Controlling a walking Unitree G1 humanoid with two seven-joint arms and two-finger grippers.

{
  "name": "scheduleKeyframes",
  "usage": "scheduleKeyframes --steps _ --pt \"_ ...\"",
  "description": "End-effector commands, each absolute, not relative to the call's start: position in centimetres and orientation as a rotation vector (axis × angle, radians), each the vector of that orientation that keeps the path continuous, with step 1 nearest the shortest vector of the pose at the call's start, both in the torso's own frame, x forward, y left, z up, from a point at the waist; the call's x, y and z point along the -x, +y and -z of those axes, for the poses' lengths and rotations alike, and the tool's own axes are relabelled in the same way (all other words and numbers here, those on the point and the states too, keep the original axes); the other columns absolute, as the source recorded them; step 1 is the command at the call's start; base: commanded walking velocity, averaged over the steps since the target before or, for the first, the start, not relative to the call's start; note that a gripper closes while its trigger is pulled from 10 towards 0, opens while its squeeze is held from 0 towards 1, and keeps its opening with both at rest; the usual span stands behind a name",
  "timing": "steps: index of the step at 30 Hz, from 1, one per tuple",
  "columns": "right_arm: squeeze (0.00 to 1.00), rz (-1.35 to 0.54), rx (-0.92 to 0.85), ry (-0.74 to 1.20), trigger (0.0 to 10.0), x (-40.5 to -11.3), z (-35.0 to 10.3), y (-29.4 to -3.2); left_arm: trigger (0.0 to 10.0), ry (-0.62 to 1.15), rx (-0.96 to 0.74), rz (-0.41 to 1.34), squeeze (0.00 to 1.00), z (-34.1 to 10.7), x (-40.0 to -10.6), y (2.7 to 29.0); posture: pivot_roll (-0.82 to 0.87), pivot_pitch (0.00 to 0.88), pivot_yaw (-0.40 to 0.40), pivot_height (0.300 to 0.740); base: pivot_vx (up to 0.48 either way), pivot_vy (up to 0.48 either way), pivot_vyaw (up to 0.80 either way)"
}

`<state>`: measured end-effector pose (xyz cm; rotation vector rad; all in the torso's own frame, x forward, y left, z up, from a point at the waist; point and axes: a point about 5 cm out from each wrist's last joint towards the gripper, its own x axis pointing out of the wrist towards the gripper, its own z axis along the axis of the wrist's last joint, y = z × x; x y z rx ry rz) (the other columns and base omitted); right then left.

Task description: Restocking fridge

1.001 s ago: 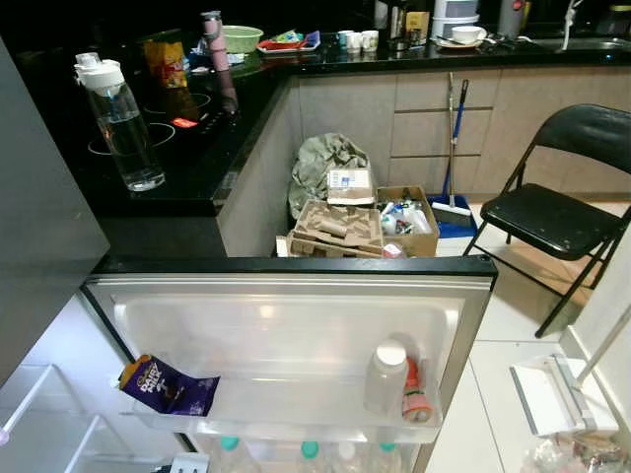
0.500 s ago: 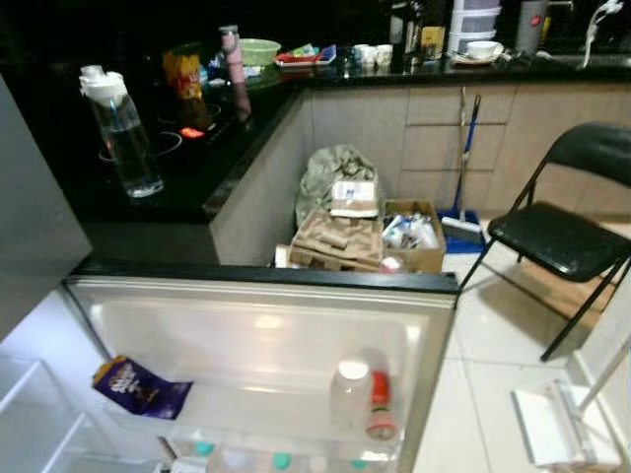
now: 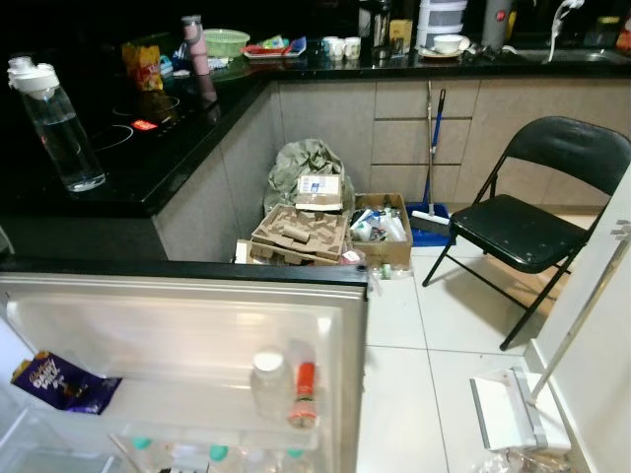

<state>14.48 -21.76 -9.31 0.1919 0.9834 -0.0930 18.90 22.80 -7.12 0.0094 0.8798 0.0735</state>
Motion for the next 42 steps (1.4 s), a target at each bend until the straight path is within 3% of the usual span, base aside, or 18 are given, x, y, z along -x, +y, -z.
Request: scheduleKeyframes --steps 1,18,42 --pt "0.00 0.098 -0.199 1.017 10.0 -13.50 9.69 -21.75 10.0 0.896 0.004 -0.100 0.00 7.42 -18.24 23.01 -0.09 0.128 0.058 0.721 0.000 0.000 0.00" --pt "0.00 0.064 -0.168 1.011 10.0 -13.63 9.62 -21.69 10.0 0.884 -0.006 -0.110 0.00 7.33 -18.26 23.17 -0.09 0.135 0.052 0.721 0.000 0.000 0.00" --pt "0.00 0.040 -0.177 1.017 10.0 -13.88 9.69 -20.93 10.0 0.880 0.006 -0.105 0.00 7.30 -18.43 23.01 -0.09 0.120 0.055 0.721 0.000 0.000 0.80"
